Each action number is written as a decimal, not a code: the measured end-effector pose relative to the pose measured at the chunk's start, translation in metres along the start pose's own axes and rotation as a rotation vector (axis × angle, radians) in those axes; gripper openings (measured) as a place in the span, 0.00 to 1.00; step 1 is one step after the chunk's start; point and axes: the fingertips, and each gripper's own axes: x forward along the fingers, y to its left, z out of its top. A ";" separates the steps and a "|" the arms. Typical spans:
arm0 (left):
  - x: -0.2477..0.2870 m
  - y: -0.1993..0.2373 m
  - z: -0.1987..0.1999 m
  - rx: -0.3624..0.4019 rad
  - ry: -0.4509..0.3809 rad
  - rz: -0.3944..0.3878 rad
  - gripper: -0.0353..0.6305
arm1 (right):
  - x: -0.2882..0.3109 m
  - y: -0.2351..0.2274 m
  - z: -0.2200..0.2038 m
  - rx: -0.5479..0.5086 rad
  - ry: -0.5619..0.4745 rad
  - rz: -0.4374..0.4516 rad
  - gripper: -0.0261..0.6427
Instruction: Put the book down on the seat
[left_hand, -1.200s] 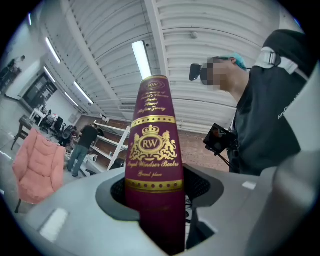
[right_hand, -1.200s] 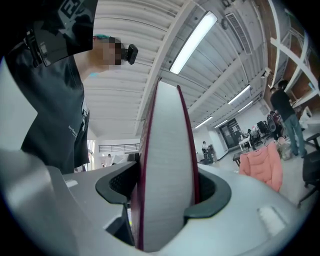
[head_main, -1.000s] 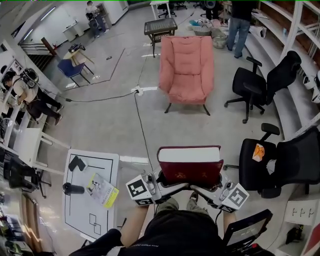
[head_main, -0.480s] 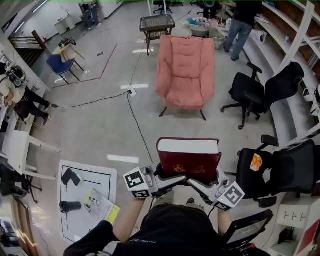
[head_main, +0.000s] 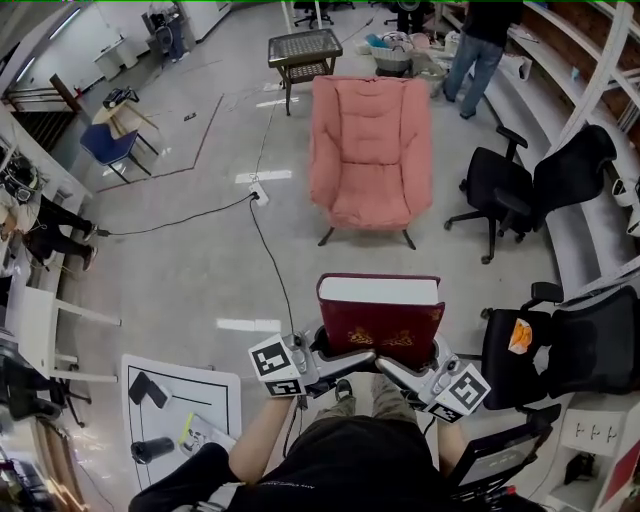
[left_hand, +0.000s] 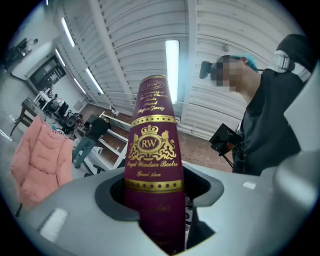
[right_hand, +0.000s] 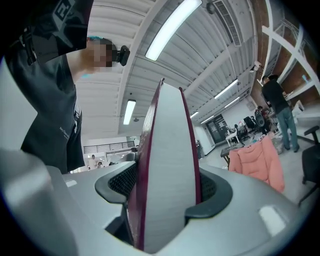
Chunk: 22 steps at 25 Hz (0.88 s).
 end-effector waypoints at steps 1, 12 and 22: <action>0.005 0.011 0.000 -0.005 0.003 0.011 0.45 | 0.003 -0.012 -0.001 0.011 0.002 0.005 0.53; 0.095 0.129 0.038 0.035 0.075 0.206 0.45 | 0.046 -0.159 0.038 0.125 -0.049 0.173 0.54; 0.115 0.207 0.048 -0.022 0.092 0.286 0.45 | 0.088 -0.230 0.035 0.193 -0.002 0.201 0.54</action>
